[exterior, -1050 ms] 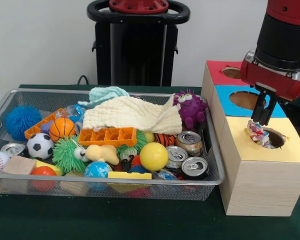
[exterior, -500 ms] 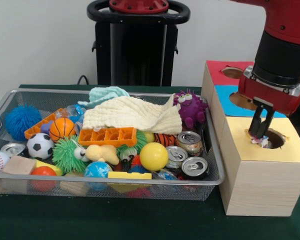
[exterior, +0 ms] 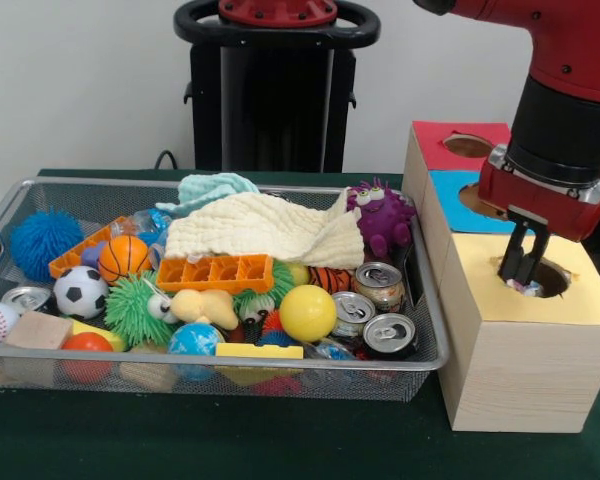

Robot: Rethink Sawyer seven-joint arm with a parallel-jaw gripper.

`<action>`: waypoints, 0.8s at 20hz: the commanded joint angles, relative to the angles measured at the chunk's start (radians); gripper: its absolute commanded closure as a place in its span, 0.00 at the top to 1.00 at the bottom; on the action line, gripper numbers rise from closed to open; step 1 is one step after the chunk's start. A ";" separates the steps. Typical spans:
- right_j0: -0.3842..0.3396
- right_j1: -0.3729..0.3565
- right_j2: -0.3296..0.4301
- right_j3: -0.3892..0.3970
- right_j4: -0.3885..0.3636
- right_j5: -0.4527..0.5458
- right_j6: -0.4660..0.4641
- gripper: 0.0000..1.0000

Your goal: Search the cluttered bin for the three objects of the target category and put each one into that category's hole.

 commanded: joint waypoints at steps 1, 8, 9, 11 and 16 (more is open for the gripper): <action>-0.042 0.082 0.136 0.086 0.005 0.029 0.125 0.00; -0.052 0.094 0.158 0.090 -0.013 0.079 0.087 0.00; -0.052 0.098 0.162 0.096 -0.014 0.071 0.086 0.00; -0.049 0.110 0.166 0.105 -0.017 0.042 0.087 0.00; -0.043 0.137 0.174 0.106 -0.014 -0.018 0.102 0.00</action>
